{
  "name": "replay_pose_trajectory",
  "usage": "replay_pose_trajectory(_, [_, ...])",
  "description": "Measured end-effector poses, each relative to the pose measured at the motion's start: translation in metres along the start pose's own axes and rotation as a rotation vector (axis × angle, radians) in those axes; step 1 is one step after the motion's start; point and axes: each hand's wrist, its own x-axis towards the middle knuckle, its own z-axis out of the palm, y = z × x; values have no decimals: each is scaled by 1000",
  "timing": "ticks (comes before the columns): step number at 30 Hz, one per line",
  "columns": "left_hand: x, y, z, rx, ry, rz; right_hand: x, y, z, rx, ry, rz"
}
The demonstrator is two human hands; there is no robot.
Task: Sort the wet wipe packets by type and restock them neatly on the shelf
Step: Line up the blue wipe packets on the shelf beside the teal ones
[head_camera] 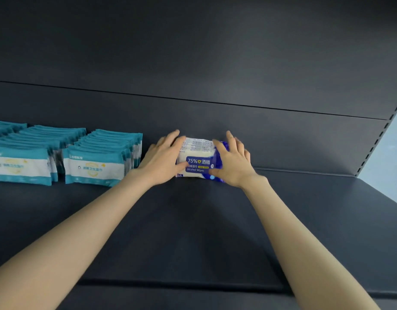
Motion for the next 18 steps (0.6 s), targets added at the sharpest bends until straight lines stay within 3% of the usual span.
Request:
replay_pose_trajectory(7, [-85, 64, -74, -97, 264, 75, -104, -10, -60, 195, 316, -48])
replay_pose_trajectory(12, [-193, 120, -75, -300, 411, 173, -230, -4, -57, 319, 557, -86])
replay_pose_trajectory(14, [-235, 142, -59, -357, 391, 169, -280, 4, -43, 373, 561, -75])
replay_pose_trajectory(18, [-311, 190, -12, -423, 228, 128, -375, 30, -3, 441, 398, 43])
